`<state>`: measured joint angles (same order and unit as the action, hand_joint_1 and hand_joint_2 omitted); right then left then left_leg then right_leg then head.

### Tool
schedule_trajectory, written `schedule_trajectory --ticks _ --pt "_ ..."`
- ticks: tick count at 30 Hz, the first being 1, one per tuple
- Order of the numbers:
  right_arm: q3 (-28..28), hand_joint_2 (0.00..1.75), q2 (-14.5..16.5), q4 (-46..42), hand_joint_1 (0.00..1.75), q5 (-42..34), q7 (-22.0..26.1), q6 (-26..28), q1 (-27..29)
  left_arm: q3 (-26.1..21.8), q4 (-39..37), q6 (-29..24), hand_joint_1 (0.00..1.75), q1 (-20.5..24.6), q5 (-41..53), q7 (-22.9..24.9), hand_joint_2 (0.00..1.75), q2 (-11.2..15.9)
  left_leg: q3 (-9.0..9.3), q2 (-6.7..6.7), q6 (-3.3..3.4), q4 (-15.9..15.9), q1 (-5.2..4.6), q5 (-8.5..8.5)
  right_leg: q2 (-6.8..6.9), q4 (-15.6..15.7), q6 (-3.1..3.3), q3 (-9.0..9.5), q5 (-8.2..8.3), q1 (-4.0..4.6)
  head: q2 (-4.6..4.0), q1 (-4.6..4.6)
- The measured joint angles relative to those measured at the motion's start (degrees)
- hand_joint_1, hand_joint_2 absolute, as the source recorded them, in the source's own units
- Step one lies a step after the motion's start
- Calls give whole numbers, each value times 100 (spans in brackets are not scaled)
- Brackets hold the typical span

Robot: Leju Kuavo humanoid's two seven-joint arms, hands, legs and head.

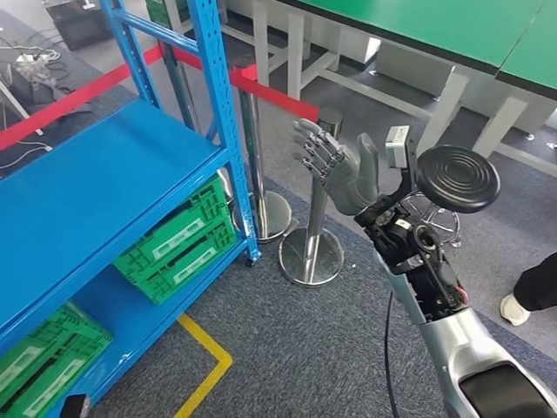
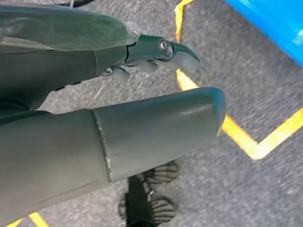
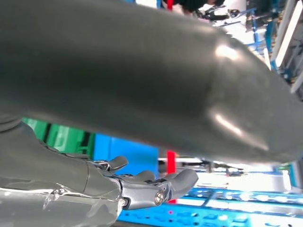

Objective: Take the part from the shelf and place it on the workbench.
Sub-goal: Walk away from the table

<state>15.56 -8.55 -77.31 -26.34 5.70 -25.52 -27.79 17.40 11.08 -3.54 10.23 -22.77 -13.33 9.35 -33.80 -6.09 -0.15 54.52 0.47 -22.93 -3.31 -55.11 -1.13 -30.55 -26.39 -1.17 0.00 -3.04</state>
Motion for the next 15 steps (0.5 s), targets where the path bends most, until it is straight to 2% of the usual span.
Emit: schedule_trajectory --ticks 1,2,3,4,5,7,8,9,10,12,13,14,15 --pt "1 0 1 -1 0 0 -2 2 0 2 0 2 0 -6 8 7 0 8 -18 -38 -32 -9 9 11 52 21 30 19 4 -5 0 -1" --pt "3 0 1 -1 0 0 -3 2 -2 5 0 4 0 -10 13 14 0 10 -35 6 -66 16 3 -7 106 48 63 37 19 -12 0 6" --pt "3 0 1 -2 0 1 -4 1 -8 9 0 5 0 -4 14 21 0 17 -89 109 -97 128 -3 -79 166 77 98 55 32 -26 0 34" --pt "0 0 1 -2 0 1 -6 1 -13 13 0 7 0 8 14 26 0 26 -205 252 -128 372 -7 -215 230 102 125 72 41 -39 0 71" --pt "-3 0 1 -2 0 1 -9 -1 -15 16 0 9 0 20 14 32 0 25 -384 407 -159 743 -4 -395 290 109 142 77 42 -33 0 109" --pt "-6 0 0 -2 0 4 -21 -7 -7 20 0 22 0 30 14 43 0 23 -792 538 -209 1542 22 -694 412 110 158 73 33 -29 0 160" --pt "-2 0 0 -1 0 6 -27 -11 -1 21 0 31 0 27 15 46 0 19 -894 557 -225 1719 36 -710 469 110 160 75 27 -30 0 176" --pt "2 0 0 -1 0 8 -31 -14 3 23 0 38 0 24 15 49 0 16 -871 568 -234 1652 47 -615 523 109 158 80 21 -31 0 191" --pt "3 0 0 -1 0 8 -32 -14 4 23 0 42 0 25 15 49 0 20 -715 592 -235 1333 56 -430 574 109 148 90 12 -33 0 202" --pt "3 0 0 -2 0 8 -30 -14 -8 23 0 44 0 35 15 49 0 32 -247 728 -204 435 44 -68 665 109 106 119 -16 -19 0 212" --pt "2 0 0 -2 0 15 -27 -15 -20 24 0 44 0 42 15 49 0 37 -89 776 -169 122 27 23 699 110 77 130 -32 -7 0 206" --pt "2 0 0 -1 0 25 -23 -17 -33 25 0 44 0 46 15 50 0 39 -16 800 -129 -28 8 43 729 111 48 139 -45 7 0 198" --pt "2 0 0 -1 0 41 -19 -20 -43 25 0 44 0 48 15 50 0 41 -21 773 -86 -40 -15 25 757 117 17 145 -53 16 0 188"
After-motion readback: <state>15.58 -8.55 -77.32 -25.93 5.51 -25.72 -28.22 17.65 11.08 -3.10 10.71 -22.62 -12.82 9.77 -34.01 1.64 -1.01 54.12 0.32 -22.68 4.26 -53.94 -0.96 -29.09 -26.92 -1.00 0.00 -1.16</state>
